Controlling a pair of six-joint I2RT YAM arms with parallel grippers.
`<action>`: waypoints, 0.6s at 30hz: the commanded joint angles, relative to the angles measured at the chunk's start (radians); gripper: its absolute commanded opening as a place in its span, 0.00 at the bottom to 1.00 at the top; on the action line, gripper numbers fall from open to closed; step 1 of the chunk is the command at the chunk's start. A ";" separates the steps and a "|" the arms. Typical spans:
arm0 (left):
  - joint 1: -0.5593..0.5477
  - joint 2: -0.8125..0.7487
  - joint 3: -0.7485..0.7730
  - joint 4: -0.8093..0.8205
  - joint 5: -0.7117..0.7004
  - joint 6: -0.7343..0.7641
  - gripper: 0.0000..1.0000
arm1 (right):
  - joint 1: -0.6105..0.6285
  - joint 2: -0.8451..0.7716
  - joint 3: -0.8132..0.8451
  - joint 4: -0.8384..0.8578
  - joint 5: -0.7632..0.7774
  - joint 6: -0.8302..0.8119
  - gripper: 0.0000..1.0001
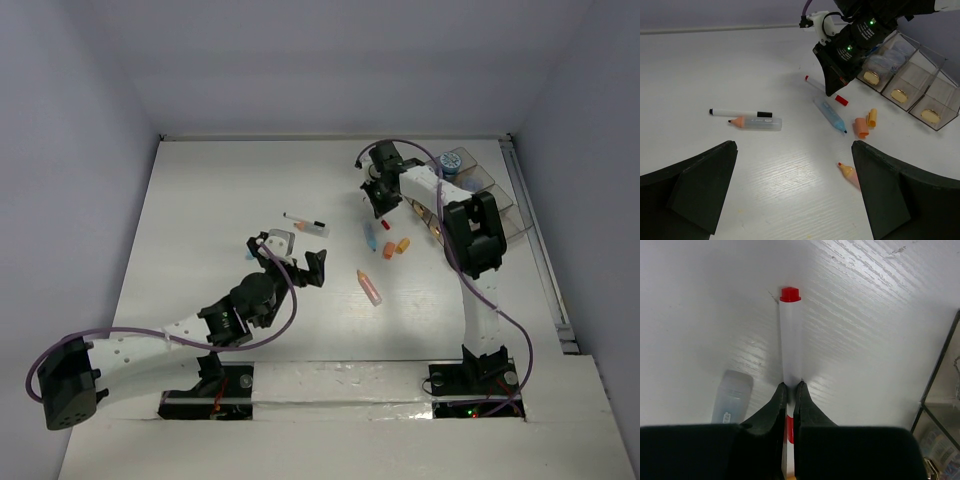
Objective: Sort the stationery into containers
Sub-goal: Pick up the pen from the center of the board.
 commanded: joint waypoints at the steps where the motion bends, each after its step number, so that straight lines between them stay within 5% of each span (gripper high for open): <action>1: 0.001 0.009 0.002 0.051 -0.002 0.007 0.99 | 0.004 -0.001 -0.039 0.097 0.058 0.010 0.00; 9: 0.001 -0.029 -0.022 0.068 0.000 0.007 0.99 | 0.004 -0.237 -0.080 0.250 0.038 0.128 0.00; 18: 0.001 -0.045 -0.019 0.063 0.004 -0.001 0.99 | -0.042 -0.561 -0.383 0.527 0.152 0.375 0.00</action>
